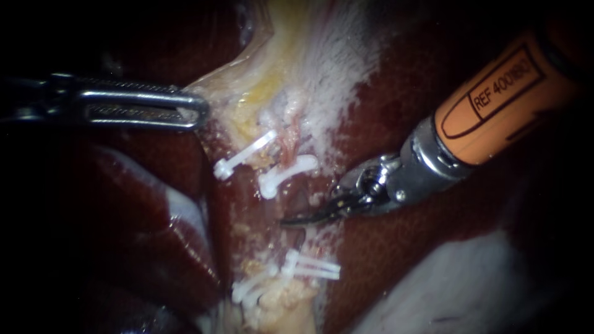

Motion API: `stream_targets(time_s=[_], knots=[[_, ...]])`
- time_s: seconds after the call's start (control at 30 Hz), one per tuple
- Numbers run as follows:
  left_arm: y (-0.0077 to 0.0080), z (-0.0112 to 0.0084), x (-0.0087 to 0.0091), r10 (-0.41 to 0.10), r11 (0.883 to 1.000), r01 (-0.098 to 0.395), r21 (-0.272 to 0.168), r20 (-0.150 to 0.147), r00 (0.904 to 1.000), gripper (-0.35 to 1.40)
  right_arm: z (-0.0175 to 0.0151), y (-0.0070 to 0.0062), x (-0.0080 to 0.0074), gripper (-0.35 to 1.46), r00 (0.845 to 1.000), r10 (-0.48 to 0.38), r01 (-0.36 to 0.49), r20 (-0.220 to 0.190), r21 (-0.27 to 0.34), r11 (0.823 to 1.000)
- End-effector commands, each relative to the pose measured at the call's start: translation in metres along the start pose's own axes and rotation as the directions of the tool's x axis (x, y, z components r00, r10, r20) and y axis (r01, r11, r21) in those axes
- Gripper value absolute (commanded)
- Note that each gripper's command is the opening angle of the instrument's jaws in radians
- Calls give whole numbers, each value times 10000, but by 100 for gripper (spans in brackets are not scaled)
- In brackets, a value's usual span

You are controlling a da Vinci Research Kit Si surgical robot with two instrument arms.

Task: Go back from the cut right tube

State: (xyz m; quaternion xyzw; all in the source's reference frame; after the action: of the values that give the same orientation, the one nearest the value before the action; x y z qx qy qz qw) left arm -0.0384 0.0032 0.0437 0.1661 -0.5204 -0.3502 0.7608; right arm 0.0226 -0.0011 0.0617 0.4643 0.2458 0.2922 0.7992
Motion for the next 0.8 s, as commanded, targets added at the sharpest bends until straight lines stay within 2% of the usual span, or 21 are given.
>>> stream_targets(time_s=[0.03, 0.23, 0.3, 0.43, 0.57, 0.63, 0.7, 0.8], knots=[[0, 0, 0, 1, 10000, -1, 0, -1, 10000, -27, 1, 0, 0, -35, 10000, -3, 3, -24, -19, 10000], [0, 0, 1, 4, 10000, -4, 1, -1, 10000, -27, 5, 1, -3, -35, 9994, -195, 188, -290, -242, 9995], [0, -1, 1, 5, 10000, -5, 5, -1, 10000, -27, 5, 1, -3, -21, 9991, -312, 305, -292, -247, 9992], [1, -1, 1, 6, 10000, -6, 9, -2, 10000, -27, 5, 0, -3, 19, 9954, -898, 888, -343, -312, 9956], [1, -1, 1, 6, 10000, -6, 9, -2, 10000, -27, 5, 0, -2, 36, 9925, -1059, 1025, -615, -561, 9931], [1, -1, 1, 6, 10000, -6, 9, -2, 10000, -27, 5, -1, -2, 52, 9908, -1111, 1057, -773, -711, 9919], [1, -1, 1, 6, 10000, -6, 10, -2, 10000, -27, 5, -1, -2, 57, 9895, -1217, 1161, -778, -729, 9906], [1, -2, 1, 7, 10000, -7, 15, -3, 10000, -27, 4, -1, -2, 56, 9881, -1334, 1278, -771, -734, 9891]])
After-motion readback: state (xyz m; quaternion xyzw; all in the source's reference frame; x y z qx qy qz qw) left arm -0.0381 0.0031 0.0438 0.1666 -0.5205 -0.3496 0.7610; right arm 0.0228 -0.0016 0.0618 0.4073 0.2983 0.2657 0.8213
